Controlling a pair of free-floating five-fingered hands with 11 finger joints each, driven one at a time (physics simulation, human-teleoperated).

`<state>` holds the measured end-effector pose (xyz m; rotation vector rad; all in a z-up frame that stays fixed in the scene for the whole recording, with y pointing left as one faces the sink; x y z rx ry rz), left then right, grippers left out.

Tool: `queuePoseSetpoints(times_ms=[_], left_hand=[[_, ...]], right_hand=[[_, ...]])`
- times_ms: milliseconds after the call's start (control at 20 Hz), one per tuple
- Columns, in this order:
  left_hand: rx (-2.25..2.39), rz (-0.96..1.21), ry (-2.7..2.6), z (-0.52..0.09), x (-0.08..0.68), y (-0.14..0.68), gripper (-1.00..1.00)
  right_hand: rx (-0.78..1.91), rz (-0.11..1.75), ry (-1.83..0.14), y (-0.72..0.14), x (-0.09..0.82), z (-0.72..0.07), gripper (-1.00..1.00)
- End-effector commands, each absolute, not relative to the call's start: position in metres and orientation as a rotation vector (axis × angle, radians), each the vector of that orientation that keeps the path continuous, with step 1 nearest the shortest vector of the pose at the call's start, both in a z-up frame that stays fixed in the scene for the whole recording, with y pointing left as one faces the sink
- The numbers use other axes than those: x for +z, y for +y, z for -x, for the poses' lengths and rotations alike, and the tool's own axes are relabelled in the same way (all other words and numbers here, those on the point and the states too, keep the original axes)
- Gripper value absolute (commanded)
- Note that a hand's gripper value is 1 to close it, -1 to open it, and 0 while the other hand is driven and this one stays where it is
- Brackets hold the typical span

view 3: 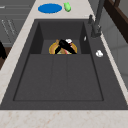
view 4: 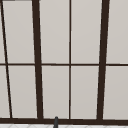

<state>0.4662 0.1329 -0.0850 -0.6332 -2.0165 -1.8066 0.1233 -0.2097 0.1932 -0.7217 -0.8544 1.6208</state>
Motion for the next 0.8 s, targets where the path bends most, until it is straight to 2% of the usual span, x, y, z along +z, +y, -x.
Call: queuePoseSetpoints(times_ms=[0, 750], left_hand=[[-1.775, 0.631, -1.997, -0.471, -0.105, 0.133, -1.0], [-1.798, 0.632, -2.014, -0.459, -0.061, 0.126, -1.0]], right_hand=[[1.621, 0.722, -0.854, -0.21, 0.193, -0.123, 0.0], [1.621, 0.722, -0.854, -0.21, 0.193, -0.123, 0.0]])
